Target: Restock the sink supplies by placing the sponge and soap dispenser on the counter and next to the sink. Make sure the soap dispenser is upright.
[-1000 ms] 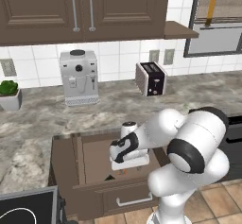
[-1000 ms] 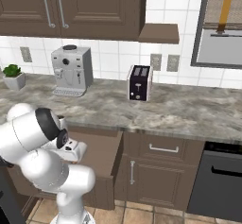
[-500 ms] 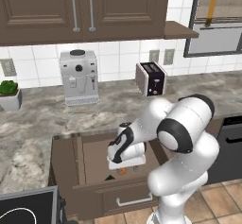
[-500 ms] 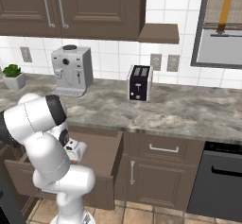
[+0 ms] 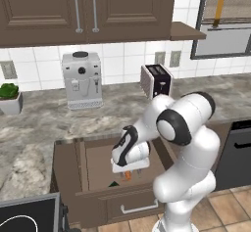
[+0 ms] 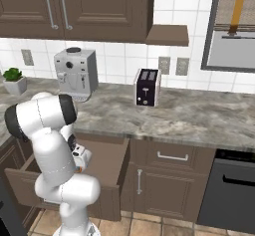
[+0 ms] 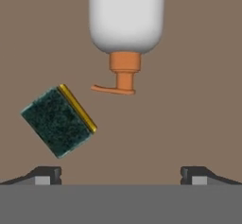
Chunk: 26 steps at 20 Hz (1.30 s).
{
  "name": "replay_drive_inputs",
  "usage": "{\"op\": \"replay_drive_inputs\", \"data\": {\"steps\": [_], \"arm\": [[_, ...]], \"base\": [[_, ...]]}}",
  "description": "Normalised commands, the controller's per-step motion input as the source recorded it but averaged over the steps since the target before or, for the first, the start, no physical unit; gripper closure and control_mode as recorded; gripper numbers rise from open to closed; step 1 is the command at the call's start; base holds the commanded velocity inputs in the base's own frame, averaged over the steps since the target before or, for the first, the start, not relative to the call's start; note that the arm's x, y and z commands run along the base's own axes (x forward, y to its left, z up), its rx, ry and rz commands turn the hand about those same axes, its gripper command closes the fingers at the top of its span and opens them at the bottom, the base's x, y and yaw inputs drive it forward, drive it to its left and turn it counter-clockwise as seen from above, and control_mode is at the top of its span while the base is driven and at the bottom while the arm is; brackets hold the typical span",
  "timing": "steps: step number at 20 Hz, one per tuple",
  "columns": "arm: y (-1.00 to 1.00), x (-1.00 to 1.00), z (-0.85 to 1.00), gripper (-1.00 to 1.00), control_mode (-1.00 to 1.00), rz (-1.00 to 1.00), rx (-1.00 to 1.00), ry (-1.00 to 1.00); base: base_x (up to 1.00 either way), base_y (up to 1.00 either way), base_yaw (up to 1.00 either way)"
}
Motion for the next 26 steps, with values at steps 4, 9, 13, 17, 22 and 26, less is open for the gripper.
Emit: {"op": "replay_drive_inputs", "data": {"steps": [4,9,13,17,22,26], "arm": [[0.0,0.19,-0.13,-1.0,-1.0,0.0,0.0,0.0],[0.0,0.04,-0.22,-1.0,-1.0,0.0,0.0,0.0],[0.0,0.0,-0.26,-1.0,-1.0,-0.03,0.0,0.0],[0.0,0.13,-0.23,-1.0,-1.0,-0.09,0.0,0.01],[0.0,0.18,-0.15,-1.0,-1.0,-0.08,0.0,0.01],[0.0,0.21,-0.16,-1.0,-1.0,-0.05,0.0,0.01]], "base": [[0.0,0.0,0.0],[0.0,0.0,0.0],[0.0,0.0,0.0],[0.0,0.0,0.0],[0.0,0.0,0.0],[0.0,0.0,0.0]]}}
